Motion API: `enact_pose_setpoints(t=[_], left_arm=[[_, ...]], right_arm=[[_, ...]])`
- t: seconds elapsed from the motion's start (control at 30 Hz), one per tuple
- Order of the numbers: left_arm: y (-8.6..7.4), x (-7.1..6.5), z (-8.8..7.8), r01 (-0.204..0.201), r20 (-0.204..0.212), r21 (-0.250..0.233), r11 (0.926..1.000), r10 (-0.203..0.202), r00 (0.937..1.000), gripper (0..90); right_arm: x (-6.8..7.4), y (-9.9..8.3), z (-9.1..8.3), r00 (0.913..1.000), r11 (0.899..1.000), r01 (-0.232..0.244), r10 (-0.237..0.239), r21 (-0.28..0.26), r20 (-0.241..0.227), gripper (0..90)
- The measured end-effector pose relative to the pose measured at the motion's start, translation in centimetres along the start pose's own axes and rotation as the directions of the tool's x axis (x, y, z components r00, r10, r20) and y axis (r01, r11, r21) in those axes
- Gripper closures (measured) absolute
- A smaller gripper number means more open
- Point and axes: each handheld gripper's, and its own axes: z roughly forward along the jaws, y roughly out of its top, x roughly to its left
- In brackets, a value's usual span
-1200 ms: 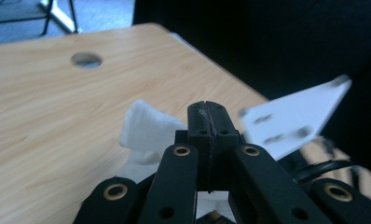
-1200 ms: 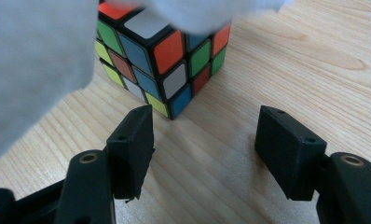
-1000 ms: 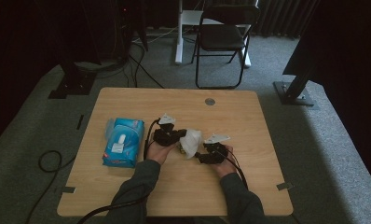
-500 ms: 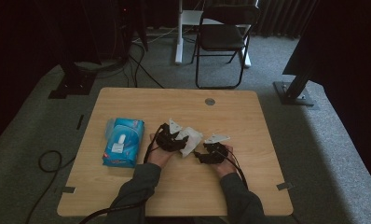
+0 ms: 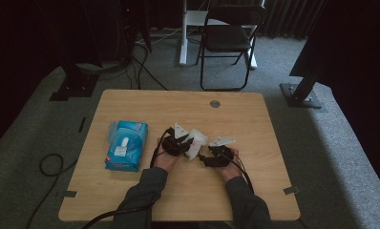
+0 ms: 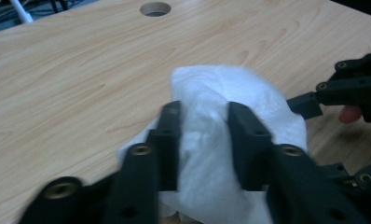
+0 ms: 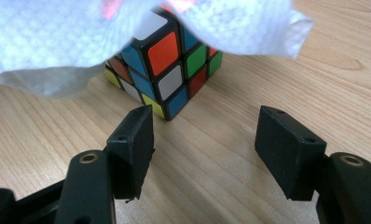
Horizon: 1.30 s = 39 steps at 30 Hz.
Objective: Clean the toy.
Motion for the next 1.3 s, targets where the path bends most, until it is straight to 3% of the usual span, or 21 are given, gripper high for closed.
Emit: enact_pose_setpoints(t=[0.13,0.3,0.37,0.43,0.6,0.73,0.83,1.0,1.07,1.2,1.3], left_arm=[[0.1,-0.4,0.1,-0.047,0.026,0.012,0.9988,0.046,0.9986,84.3],[0.2,-1.0,0.2,-0.085,0.078,0.014,0.9963,0.083,0.9935,85.5],[0.3,-1.1,0.2,-0.102,0.074,0.017,0.9947,0.100,0.9922,85.4],[0.4,-0.7,0.3,-0.102,0.036,0.024,0.9945,0.101,0.9942,85.3],[0.5,0.7,0.4,-0.049,-0.012,0.035,0.9982,0.049,0.9987,84.3],[0.5,0.9,0.4,-0.040,0.000,0.034,0.9986,0.040,0.9992,84.6],[0.5,1.0,0.4,-0.036,0.012,0.034,0.9988,0.035,0.9993,84.9],[0.5,1.2,0.4,-0.032,0.029,0.035,0.9989,0.031,0.9991,85.2],[0.5,1.2,0.4,-0.039,0.037,0.040,0.9984,0.038,0.9986,85.3],[0.6,1.3,0.4,-0.038,0.047,0.044,0.9983,0.036,0.9982,85.4],[0.6,1.2,0.4,-0.043,0.039,0.043,0.9982,0.041,0.9984,85.3]], right_arm=[[0.1,0.1,0.1,1.0000,1.000,0.000,0.000,-0.006,-0.003,36.8],[0.4,0.3,0.3,0.9996,1.000,0.005,-0.005,-0.010,-0.026,35.6],[0.6,0.4,0.5,0.9996,1.000,0.015,-0.015,-0.004,-0.026,35.6],[0.7,0.6,0.7,0.9993,1.000,0.020,-0.020,-0.007,-0.031,35.7],[0.8,0.6,0.7,0.9990,1.000,0.024,-0.024,-0.008,-0.038,35.1],[0.7,1.1,0.7,0.9991,0.999,0.027,-0.028,-0.026,-0.032,27.6],[0.7,1.8,0.7,0.9976,0.998,0.043,-0.046,-0.054,-0.051,24.4],[0.7,3.0,1.4,0.9939,0.995,0.081,-0.084,-0.050,-0.071,18.0],[0.5,3.4,1.8,0.9900,0.994,0.096,-0.100,-0.052,-0.099,16.6],[0.2,3.6,2.5,0.9840,0.994,0.094,-0.101,-0.051,-0.147,16.8],[0.2,3.4,2.4,0.9812,0.994,0.088,-0.098,-0.068,-0.166,23.4]])
